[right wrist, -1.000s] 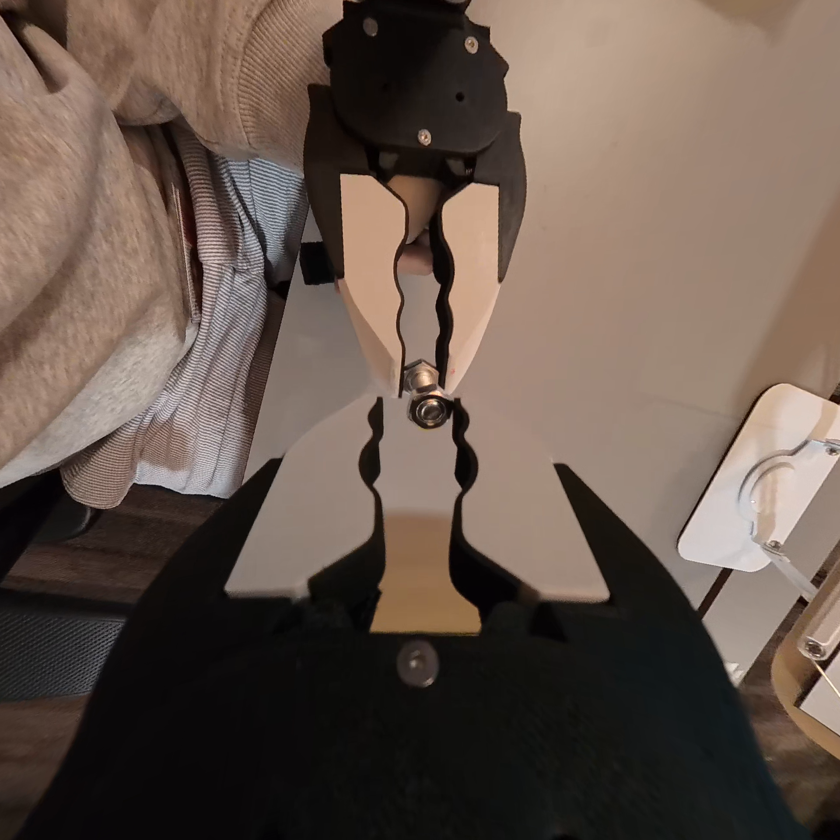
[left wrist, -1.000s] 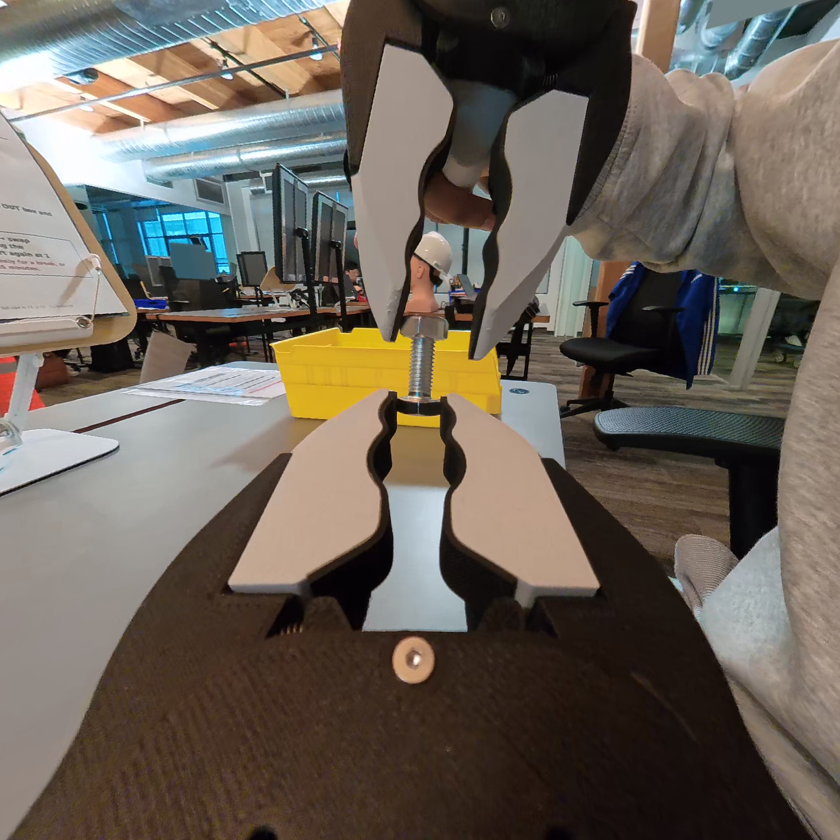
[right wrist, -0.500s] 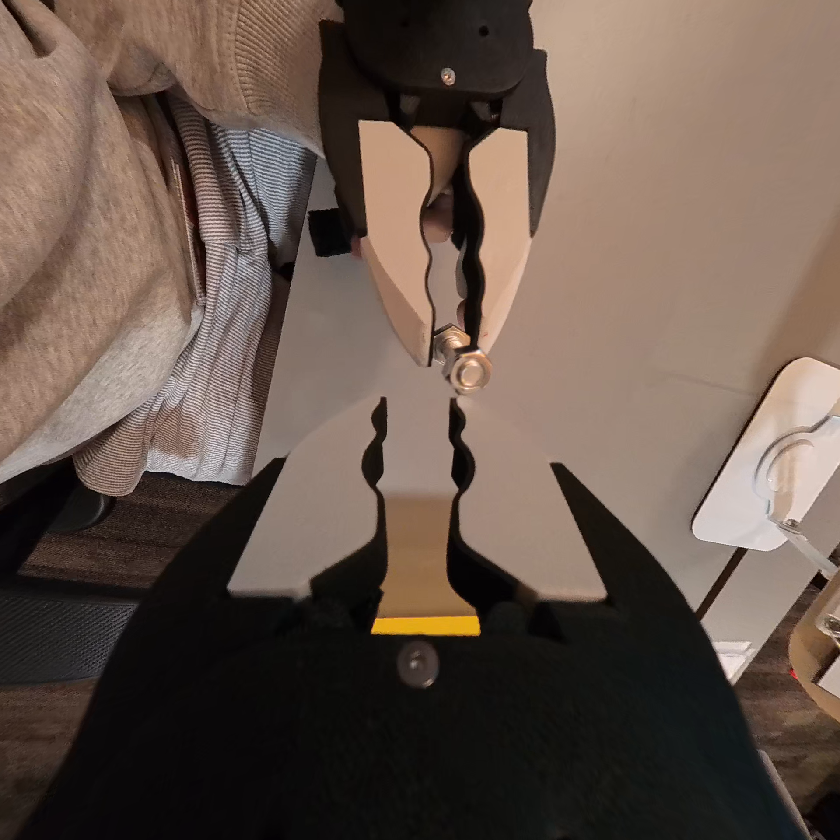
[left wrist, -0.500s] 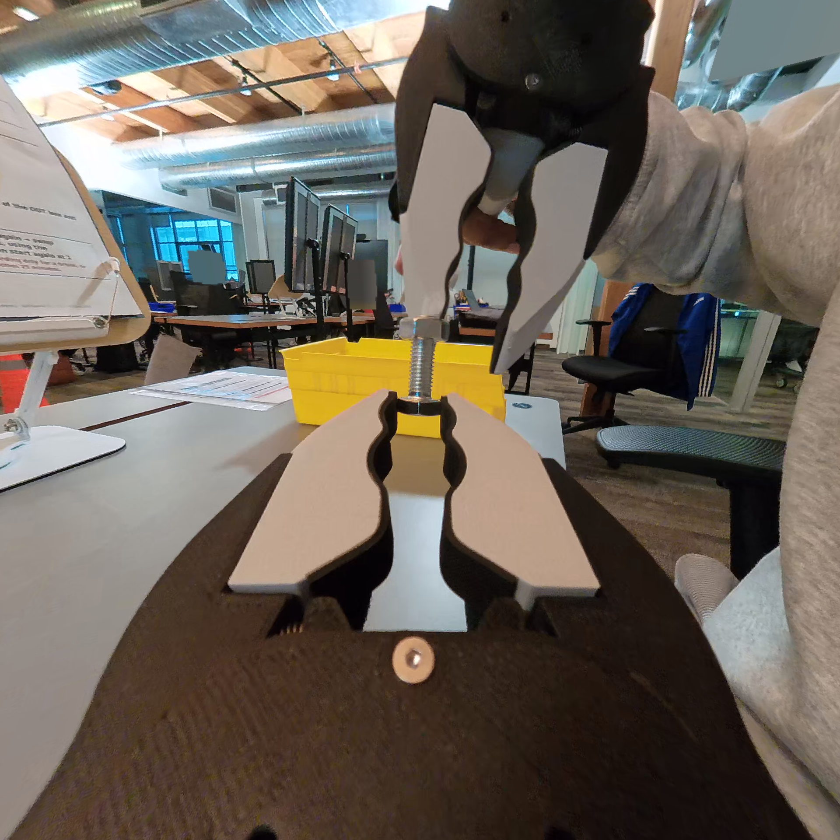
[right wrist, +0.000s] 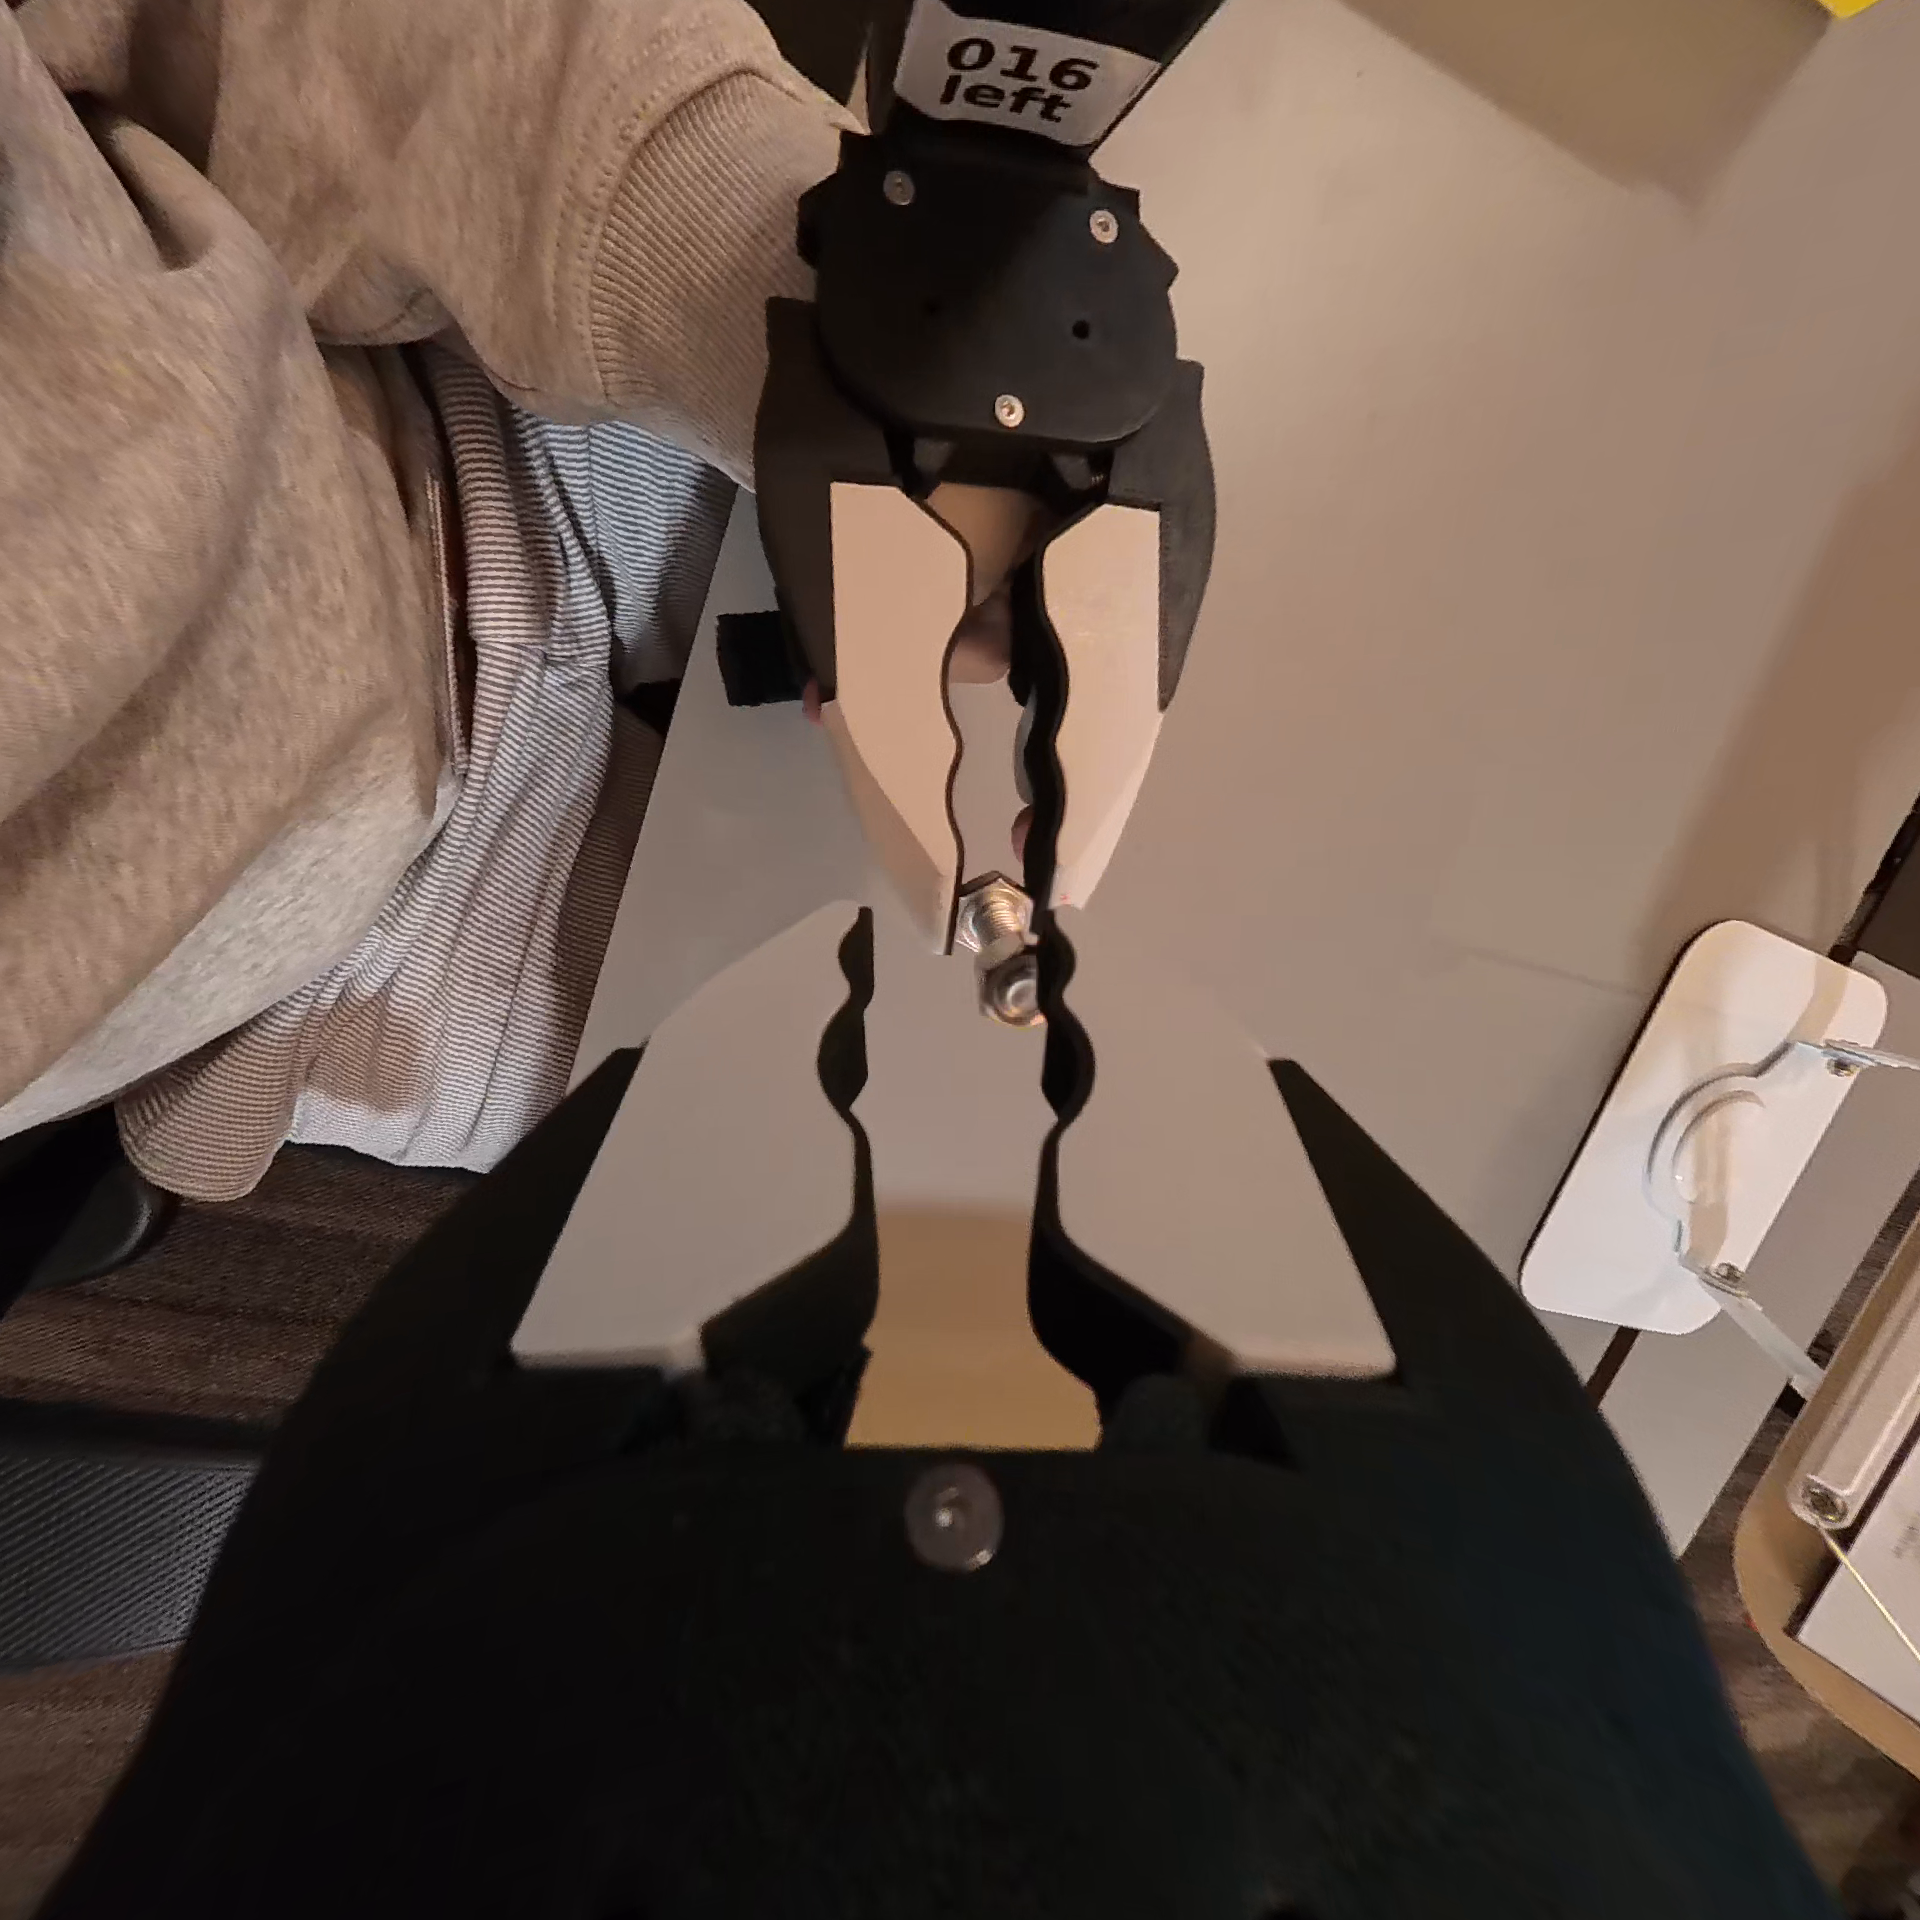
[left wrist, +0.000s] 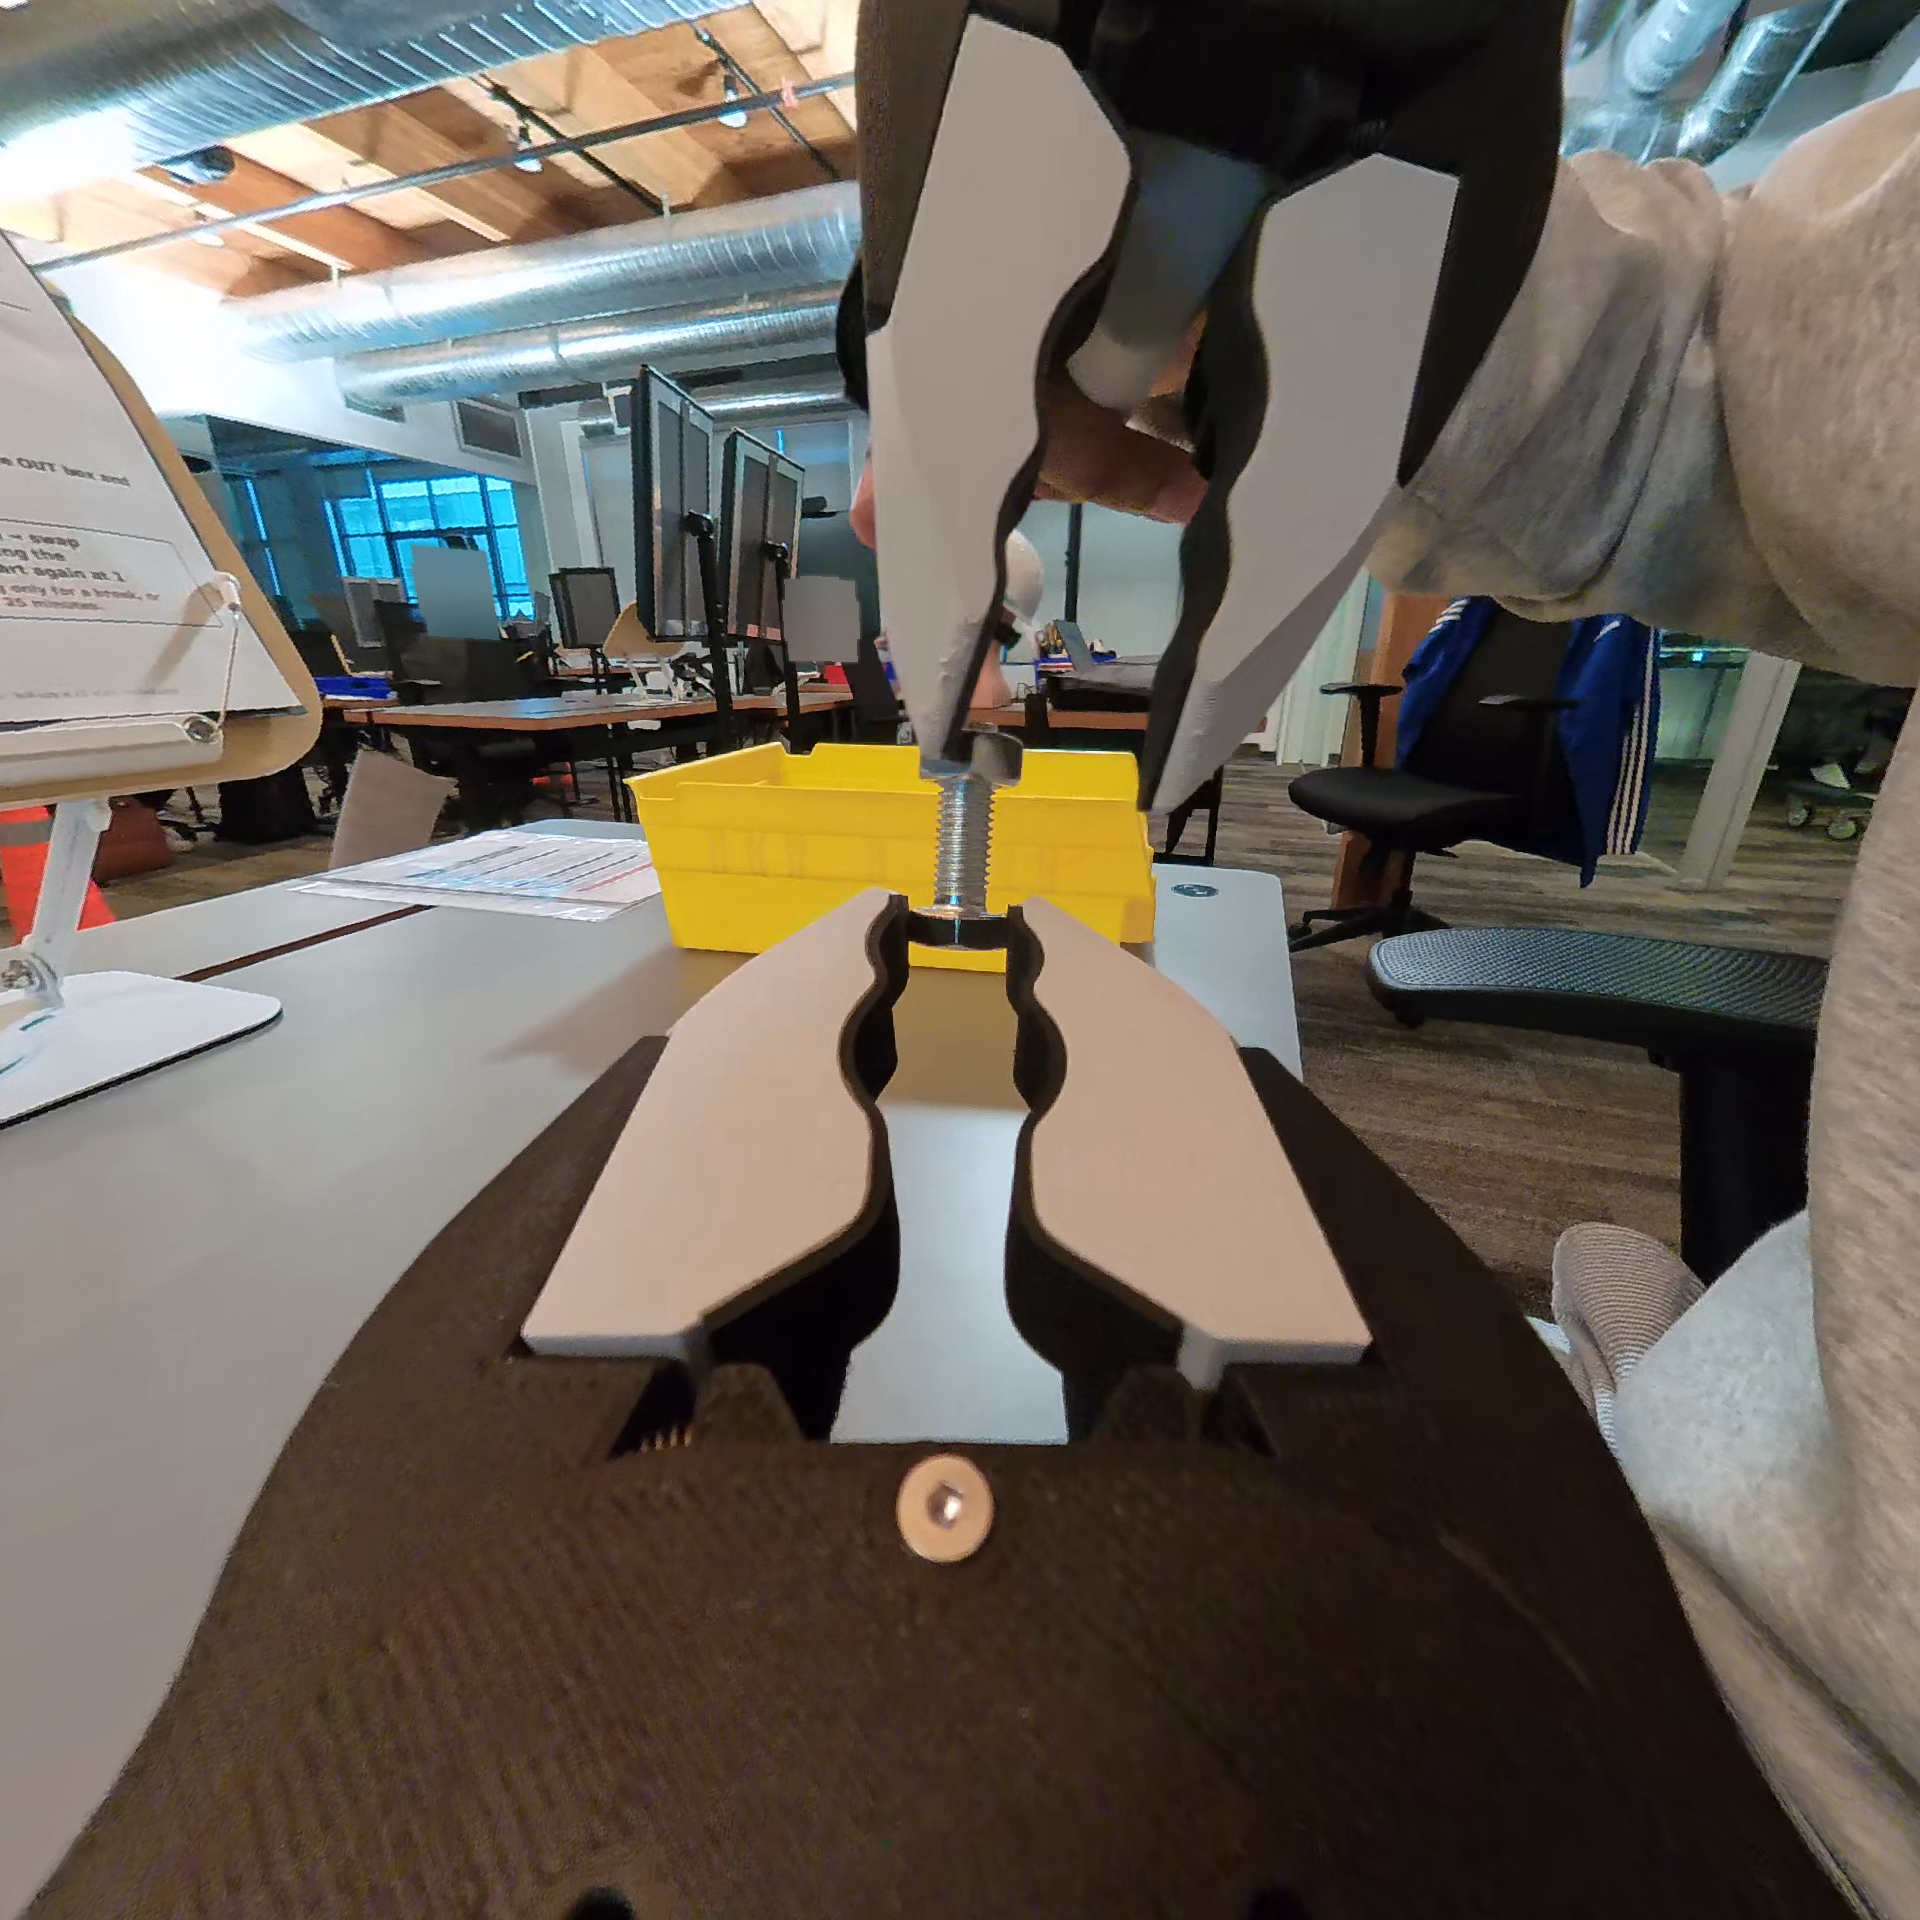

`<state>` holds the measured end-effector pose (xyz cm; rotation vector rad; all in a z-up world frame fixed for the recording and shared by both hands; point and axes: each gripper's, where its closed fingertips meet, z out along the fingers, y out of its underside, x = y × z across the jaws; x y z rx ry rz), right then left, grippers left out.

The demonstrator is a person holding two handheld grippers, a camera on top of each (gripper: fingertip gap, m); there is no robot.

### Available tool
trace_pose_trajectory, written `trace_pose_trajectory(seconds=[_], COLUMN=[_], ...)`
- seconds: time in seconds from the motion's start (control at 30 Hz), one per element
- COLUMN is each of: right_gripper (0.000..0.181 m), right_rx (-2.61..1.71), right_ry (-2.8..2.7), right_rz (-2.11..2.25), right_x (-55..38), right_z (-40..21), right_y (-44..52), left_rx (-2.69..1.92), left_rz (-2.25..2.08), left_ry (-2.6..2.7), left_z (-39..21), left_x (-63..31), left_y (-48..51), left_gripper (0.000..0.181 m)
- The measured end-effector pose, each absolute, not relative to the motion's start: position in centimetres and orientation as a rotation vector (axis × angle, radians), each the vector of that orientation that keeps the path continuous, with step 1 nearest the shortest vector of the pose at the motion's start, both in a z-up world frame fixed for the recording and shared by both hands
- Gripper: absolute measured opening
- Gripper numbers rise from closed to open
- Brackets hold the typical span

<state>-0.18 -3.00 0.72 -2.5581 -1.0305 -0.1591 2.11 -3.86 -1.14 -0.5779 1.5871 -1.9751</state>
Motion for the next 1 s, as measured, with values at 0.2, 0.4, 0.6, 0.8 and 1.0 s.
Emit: trace_pose_trajectory(seconds=[0.2, 0.4, 0.6, 0.8, 1.0], right_gripper=[0.031, 0.031, 0.029, 0.027, 0.029], right_rx=[-2.597, -2.618, -2.623, -2.595, -2.547], right_ry=[-1.003, -0.993, -0.997, -1.027, -1.037], right_rz=[-0.183, -0.188, -0.192, -0.160, -0.159], right_x=[1.3, 1.8, 1.7, 0.4, -0.4], right_z=[0.4, 0.1, 0.1, 0.3, 0.9], right_y=[-3.1, -3.5, -3.9, -4.0, -3.1], left_rx=[-0.583, -0.603, -0.616, -0.641, -0.611], left_rz=[-2.004, -1.986, -1.977, -1.966, -1.946], left_ry=[1.550, 1.556, 1.521, 1.521, 1.561], left_z=[-0.7, -0.9, -0.6, -0.8, -1.2], left_x=[2.0, 2.3, 2.5, 2.7, 2.6], left_y=[-3.4, -3.3, -2.9, -2.7, -3.3], left_gripper=[0.019, 0.019, 0.018, 0.018, 0.018])
